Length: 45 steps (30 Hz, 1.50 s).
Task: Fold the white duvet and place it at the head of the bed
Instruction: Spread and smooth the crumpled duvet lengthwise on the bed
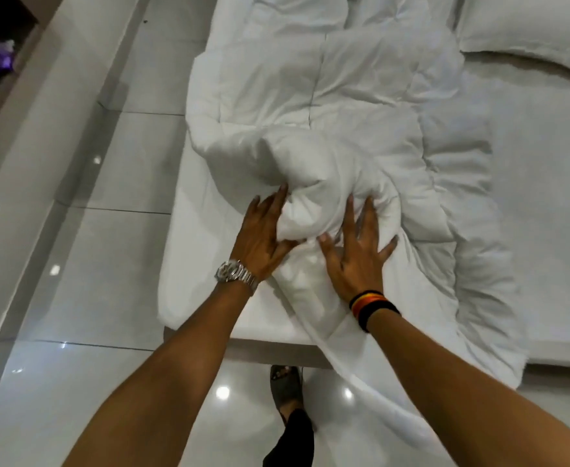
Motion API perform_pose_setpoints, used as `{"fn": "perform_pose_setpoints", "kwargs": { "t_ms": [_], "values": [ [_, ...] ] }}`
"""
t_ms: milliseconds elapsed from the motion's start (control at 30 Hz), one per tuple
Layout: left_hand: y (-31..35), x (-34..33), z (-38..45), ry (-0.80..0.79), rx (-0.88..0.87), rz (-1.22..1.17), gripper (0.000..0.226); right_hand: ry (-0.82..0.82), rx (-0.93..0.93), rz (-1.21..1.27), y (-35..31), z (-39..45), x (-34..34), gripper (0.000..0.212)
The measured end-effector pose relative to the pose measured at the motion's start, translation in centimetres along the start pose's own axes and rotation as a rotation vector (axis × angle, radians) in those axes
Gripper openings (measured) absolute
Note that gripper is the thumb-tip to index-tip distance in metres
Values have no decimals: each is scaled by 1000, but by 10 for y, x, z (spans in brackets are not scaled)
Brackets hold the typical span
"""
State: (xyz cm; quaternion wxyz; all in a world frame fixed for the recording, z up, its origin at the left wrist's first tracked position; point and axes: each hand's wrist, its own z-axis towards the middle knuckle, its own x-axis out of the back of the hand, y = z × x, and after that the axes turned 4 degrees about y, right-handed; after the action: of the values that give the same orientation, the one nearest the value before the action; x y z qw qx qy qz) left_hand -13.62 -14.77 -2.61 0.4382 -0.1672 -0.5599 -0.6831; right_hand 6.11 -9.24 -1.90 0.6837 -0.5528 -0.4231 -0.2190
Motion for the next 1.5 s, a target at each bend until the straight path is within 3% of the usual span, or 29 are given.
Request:
{"fn": "perform_pose_setpoints", "kwargs": {
  "t_ms": [200,367,467,533,667,733,900,1000,1167,1267,1367,1500],
  "values": [
    [18,30,0,70,246,52,86,13,-7,-106,-19,11,16,73],
    [71,102,-38,151,428,-67,73,-25,50,-94,-48,-19,42,74],
    [94,151,-85,155,648,-20,76,-28,146,-45,-63,-53,51,72],
    [94,167,-128,89,815,67,86,-83,194,-72,-60,-84,46,70],
    [66,158,-222,-200,1130,181,108,-361,80,-183,-31,-154,24,71],
    [47,147,-247,-179,1200,91,109,-399,49,-174,-23,-170,20,72],
    [18,123,-217,8,1119,-66,94,-367,22,-196,-20,-152,14,73],
    [-12,106,-169,64,1057,-108,101,-337,10,-222,-23,-120,-2,72],
    [-56,77,-96,110,1167,-196,120,-339,-25,-250,-36,-72,-41,72],
    [-60,67,-67,104,1213,-249,114,-343,-91,-229,-44,-61,-60,74],
    [-51,78,-32,209,1069,-305,91,-262,-166,-139,-63,-57,-69,71],
    [-59,128,20,470,744,-298,80,-9,-119,-8,-102,-46,-74,69]
  ]
}}
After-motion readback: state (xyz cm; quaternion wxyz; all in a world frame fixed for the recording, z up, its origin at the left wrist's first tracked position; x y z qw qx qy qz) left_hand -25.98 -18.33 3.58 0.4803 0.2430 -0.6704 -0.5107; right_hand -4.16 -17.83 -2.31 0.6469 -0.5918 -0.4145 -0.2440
